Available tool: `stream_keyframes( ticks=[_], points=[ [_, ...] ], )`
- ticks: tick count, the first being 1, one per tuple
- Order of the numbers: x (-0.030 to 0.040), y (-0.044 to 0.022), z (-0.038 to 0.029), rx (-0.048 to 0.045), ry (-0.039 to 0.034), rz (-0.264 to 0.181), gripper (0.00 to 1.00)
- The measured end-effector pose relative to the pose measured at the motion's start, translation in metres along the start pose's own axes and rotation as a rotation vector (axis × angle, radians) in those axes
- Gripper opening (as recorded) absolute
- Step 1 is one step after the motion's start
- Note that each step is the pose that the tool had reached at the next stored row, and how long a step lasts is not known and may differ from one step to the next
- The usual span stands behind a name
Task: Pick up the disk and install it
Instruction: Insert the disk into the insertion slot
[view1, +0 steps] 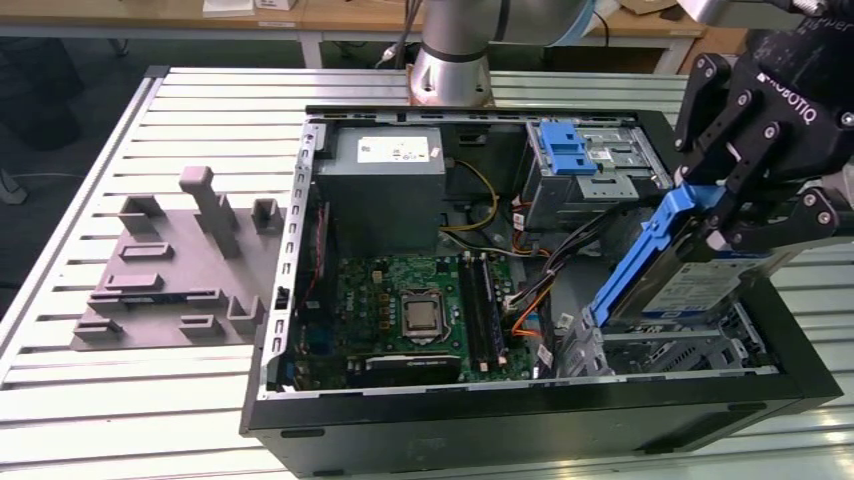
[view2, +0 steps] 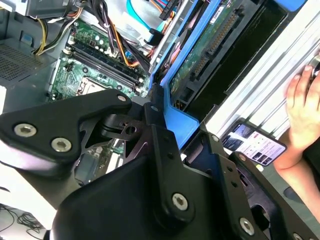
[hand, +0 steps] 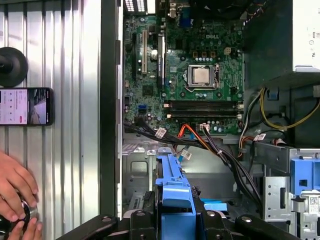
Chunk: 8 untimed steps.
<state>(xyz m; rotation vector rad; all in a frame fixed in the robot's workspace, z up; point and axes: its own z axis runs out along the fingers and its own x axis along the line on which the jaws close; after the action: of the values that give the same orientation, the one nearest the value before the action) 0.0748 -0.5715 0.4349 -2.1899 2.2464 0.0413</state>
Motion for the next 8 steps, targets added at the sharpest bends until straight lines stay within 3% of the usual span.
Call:
stream_keyframes(
  ticks=[8],
  points=[
    [0.0001, 0.0, 0.0029, 0.0001, 0.0, 0.005, 0.37]
  ],
)
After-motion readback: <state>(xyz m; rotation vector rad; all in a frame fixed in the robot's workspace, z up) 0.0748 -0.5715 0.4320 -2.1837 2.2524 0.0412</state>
